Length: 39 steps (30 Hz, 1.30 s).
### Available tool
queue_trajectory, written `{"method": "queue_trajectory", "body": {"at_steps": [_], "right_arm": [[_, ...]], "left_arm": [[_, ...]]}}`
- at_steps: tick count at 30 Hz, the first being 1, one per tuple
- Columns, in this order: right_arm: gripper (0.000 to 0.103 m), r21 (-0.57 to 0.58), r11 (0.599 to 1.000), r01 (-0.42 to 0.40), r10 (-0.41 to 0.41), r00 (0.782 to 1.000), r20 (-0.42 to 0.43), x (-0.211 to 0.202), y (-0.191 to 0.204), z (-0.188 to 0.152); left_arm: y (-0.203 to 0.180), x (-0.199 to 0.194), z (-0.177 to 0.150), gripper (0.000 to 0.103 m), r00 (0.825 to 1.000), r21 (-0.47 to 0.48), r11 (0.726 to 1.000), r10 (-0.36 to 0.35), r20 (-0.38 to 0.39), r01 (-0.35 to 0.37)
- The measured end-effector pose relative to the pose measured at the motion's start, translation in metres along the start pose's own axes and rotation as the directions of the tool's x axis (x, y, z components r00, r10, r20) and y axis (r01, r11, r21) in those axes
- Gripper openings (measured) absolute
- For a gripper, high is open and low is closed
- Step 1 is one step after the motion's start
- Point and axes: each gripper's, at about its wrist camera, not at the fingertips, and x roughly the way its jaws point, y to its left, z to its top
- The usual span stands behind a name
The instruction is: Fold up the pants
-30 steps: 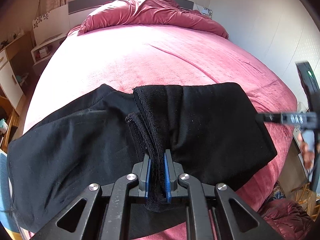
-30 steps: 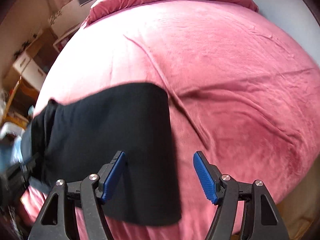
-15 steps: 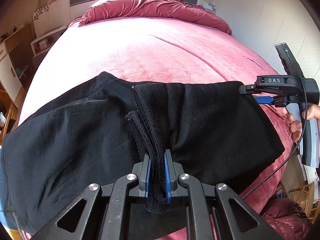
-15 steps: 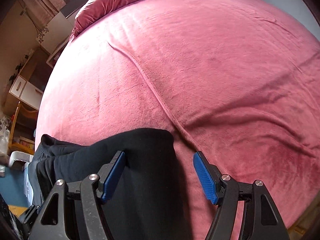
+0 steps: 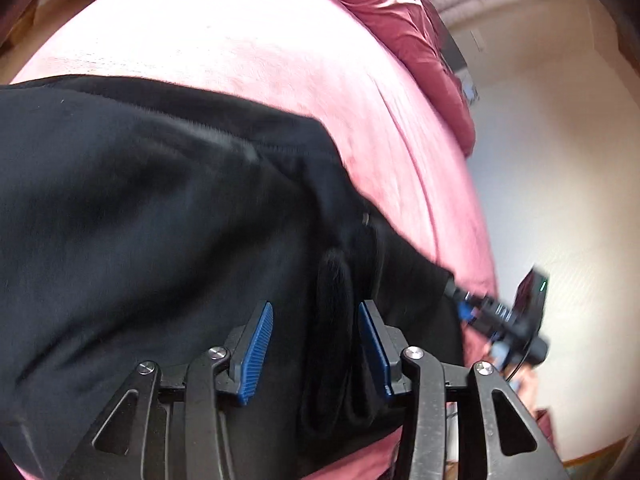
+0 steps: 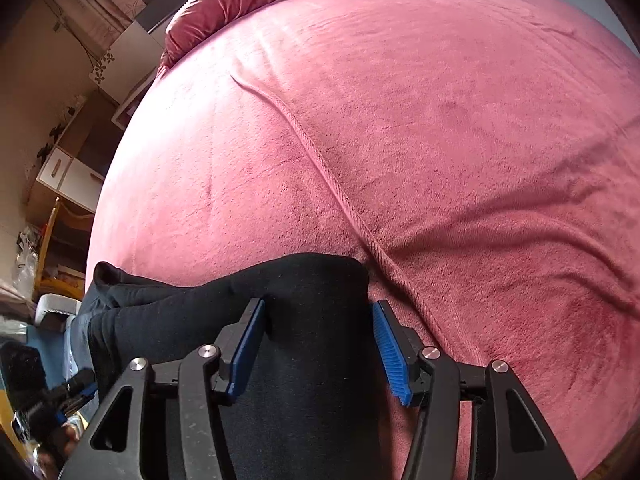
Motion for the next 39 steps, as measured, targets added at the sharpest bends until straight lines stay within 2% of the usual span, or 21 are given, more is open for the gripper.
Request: {"method": "queue_trajectory", "body": {"at_steps": [6, 8, 9, 11, 13, 14, 17, 19, 21, 22, 26, 28, 34, 36, 39], "right_arm": [[0.056, 0.001, 1.0, -0.014, 0.014, 1.0, 0.001, -0.003, -0.001, -0.003], [0.056, 0.003, 1.0, -0.017, 0.017, 1.0, 0.003, -0.002, -0.001, -0.002], [0.056, 0.003, 1.0, -0.017, 0.017, 1.0, 0.004, -0.002, -0.001, -0.003], [0.056, 0.001, 1.0, -0.016, 0.016, 1.0, 0.007, -0.004, -0.003, -0.004], [0.056, -0.004, 1.0, -0.015, 0.015, 1.0, 0.015, -0.005, -0.002, -0.006], [0.056, -0.005, 1.0, -0.017, 0.017, 1.0, 0.016, -0.004, -0.001, -0.007], [0.057, -0.006, 1.0, -0.025, 0.026, 1.0, 0.015, -0.002, 0.0, -0.01], [0.058, -0.009, 1.0, -0.018, 0.018, 1.0, 0.017, 0.0, 0.003, -0.011], [0.06, -0.005, 1.0, -0.007, 0.007, 1.0, 0.016, 0.0, 0.004, -0.011], [0.061, -0.006, 1.0, 0.002, -0.002, 1.0, 0.018, -0.001, 0.005, -0.011], [0.066, -0.033, 0.998, 0.052, -0.051, 0.998, 0.026, -0.012, 0.01, -0.012], [0.066, -0.048, 0.995, 0.089, -0.086, 0.995, 0.057, -0.023, 0.014, -0.014], [0.066, -0.109, 0.98, 0.168, -0.151, 0.978, 0.145, -0.052, 0.035, -0.029], [0.066, -0.134, 0.975, 0.176, -0.153, 0.974, 0.168, -0.06, 0.044, -0.037], [0.066, -0.165, 0.976, 0.141, -0.114, 0.98, 0.164, -0.066, 0.059, -0.05]], "left_arm": [[-0.021, 0.024, 0.019, 0.047, 0.999, 0.042, 0.999, 0.002, -0.041, 0.0], [-0.029, 0.038, 0.023, 0.047, 0.997, 0.064, 0.997, 0.038, -0.068, -0.034], [-0.032, 0.045, 0.024, 0.044, 0.996, 0.077, 0.996, 0.05, -0.078, -0.044], [-0.038, 0.051, 0.022, 0.028, 0.993, 0.123, 0.989, 0.09, -0.072, -0.081], [-0.048, 0.047, 0.02, 0.018, 0.993, 0.172, 0.98, 0.108, -0.041, -0.099], [-0.054, 0.039, 0.017, 0.017, 0.993, 0.201, 0.973, 0.114, -0.007, -0.111], [-0.072, 0.024, 0.005, 0.016, 0.979, 0.301, 0.932, 0.185, 0.083, -0.202], [-0.074, 0.036, -0.004, 0.017, 0.95, 0.371, 0.875, 0.29, 0.112, -0.311], [-0.072, 0.055, -0.008, 0.021, 0.919, 0.411, 0.824, 0.375, 0.119, -0.39], [-0.072, 0.057, -0.009, 0.021, 0.915, 0.411, 0.819, 0.384, 0.125, -0.4], [-0.081, 0.044, -0.012, 0.03, 0.907, 0.387, 0.82, 0.393, 0.154, -0.421], [-0.079, 0.032, -0.015, 0.033, 0.901, 0.374, 0.82, 0.398, 0.171, -0.433], [-0.076, -0.001, -0.023, 0.035, 0.889, 0.348, 0.819, 0.395, 0.232, -0.456], [-0.076, -0.011, -0.026, 0.035, 0.887, 0.338, 0.823, 0.39, 0.249, -0.457], [-0.075, -0.025, -0.034, 0.035, 0.883, 0.326, 0.826, 0.385, 0.269, -0.46]]}}
